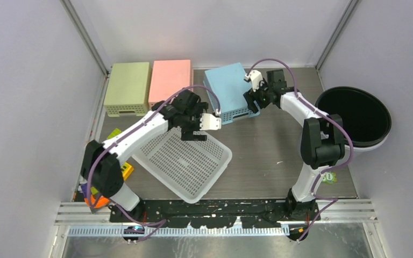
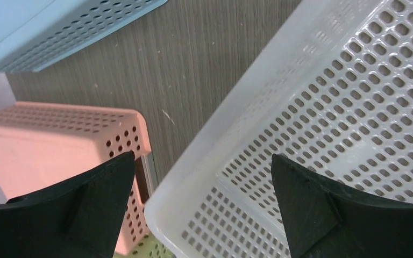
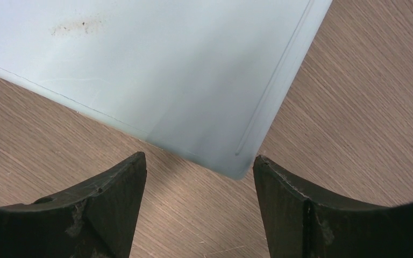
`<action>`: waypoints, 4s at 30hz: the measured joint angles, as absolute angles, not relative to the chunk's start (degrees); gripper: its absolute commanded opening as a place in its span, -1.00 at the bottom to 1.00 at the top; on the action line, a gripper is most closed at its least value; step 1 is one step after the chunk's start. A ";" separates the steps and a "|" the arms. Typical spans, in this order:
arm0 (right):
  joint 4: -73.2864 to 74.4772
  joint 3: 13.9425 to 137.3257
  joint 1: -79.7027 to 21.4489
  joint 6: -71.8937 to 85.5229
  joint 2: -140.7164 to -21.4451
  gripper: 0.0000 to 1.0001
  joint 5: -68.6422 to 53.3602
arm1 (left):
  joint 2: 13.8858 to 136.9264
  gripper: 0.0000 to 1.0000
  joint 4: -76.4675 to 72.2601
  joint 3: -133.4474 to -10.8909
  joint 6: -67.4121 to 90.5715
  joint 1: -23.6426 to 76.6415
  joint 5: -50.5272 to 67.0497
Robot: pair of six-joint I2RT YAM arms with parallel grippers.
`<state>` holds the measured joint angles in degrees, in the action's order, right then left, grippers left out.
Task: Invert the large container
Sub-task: Move the container to the center of the board.
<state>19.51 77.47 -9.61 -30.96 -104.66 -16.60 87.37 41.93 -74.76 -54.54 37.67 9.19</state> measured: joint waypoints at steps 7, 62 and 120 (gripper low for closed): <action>18.98 77.41 -9.15 -30.50 -104.66 0.55 -16.88 | 100.12 0.55 44.07 -81.80 -59.24 37.93 10.59; 9.52 85.25 -20.21 -35.27 -115.22 0.46 -15.70 | 88.12 0.99 46.13 -80.58 -40.77 38.20 -2.63; 30.46 121.23 -8.99 14.31 -135.59 0.25 -25.56 | 82.06 1.00 36.62 -73.23 -37.19 30.11 -1.87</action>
